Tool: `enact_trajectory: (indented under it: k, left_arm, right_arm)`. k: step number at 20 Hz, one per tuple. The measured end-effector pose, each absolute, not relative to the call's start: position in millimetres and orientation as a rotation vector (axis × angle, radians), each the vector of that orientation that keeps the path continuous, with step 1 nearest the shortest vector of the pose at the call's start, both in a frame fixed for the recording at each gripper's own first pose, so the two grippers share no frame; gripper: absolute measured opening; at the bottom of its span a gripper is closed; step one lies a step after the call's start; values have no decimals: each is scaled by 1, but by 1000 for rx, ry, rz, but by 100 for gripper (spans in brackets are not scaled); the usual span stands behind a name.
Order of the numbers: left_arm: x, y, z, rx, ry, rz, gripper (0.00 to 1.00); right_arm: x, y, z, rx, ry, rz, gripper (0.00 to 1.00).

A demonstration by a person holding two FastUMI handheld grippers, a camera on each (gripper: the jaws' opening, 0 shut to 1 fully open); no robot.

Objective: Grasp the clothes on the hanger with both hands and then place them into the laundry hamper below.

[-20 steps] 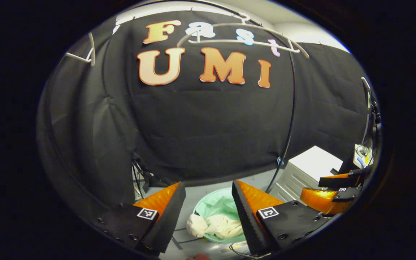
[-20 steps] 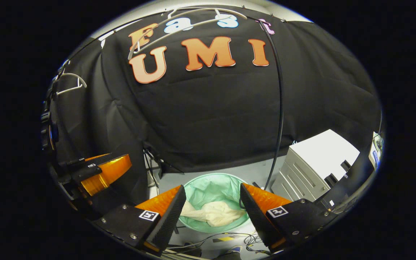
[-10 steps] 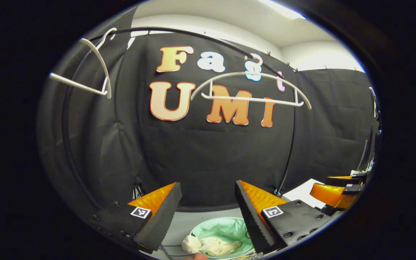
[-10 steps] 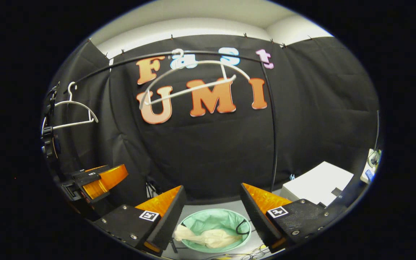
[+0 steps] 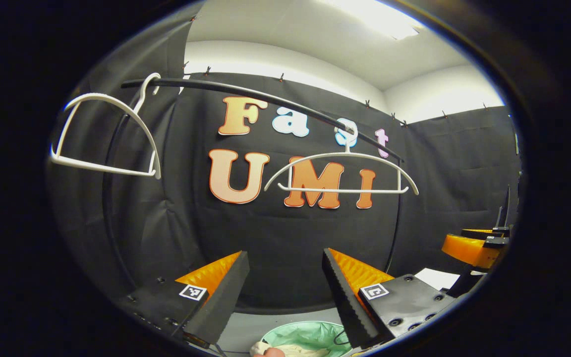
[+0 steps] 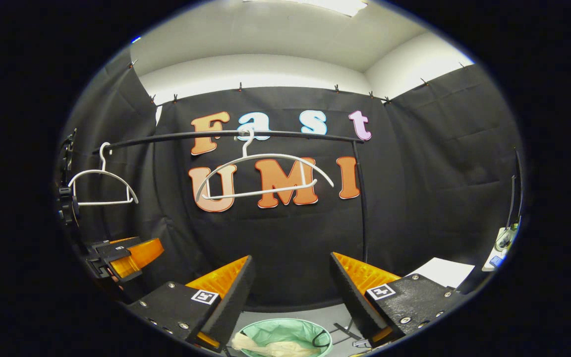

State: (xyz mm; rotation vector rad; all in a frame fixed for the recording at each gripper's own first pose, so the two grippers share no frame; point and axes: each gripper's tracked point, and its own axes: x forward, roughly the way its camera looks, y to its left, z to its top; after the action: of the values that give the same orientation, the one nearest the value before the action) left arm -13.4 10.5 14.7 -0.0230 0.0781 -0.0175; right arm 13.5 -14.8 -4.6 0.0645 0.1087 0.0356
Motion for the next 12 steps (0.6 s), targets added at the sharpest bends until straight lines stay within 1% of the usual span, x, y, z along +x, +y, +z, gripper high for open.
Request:
enact_trajectory:
  k: [1, 3, 5, 8, 9, 10, 12]
  left_arm:
    - [-15, 11, 18, -21, 70, -15, 100]
    - [-17, 13, 24, -15, 55, -12, 94]
    - [-18, 13, 28, -22, 44, -13, 100]
    - [-17, 12, 33, -28, 27, -11, 100]
    - [-16, 12, 32, -30, 25, -13, 97]
    - [-16, 10, 33, -32, 26, -15, 96]
    - [-16, 8, 34, -32, 23, -20, 97]
  right_arm:
    - [12, -17, -2, 57, 97, 29, 93]
    - [10, -20, 5, 46, 74, 23, 93]
    - [10, -22, 11, 41, 47, 19, 93]
    - [10, -23, 21, 32, 3, 8, 93]
    - [11, -22, 20, 33, 4, 10, 100]
    - [13, -21, 18, 32, 8, 11, 93]
    - [14, -22, 13, 30, 17, 12, 93]
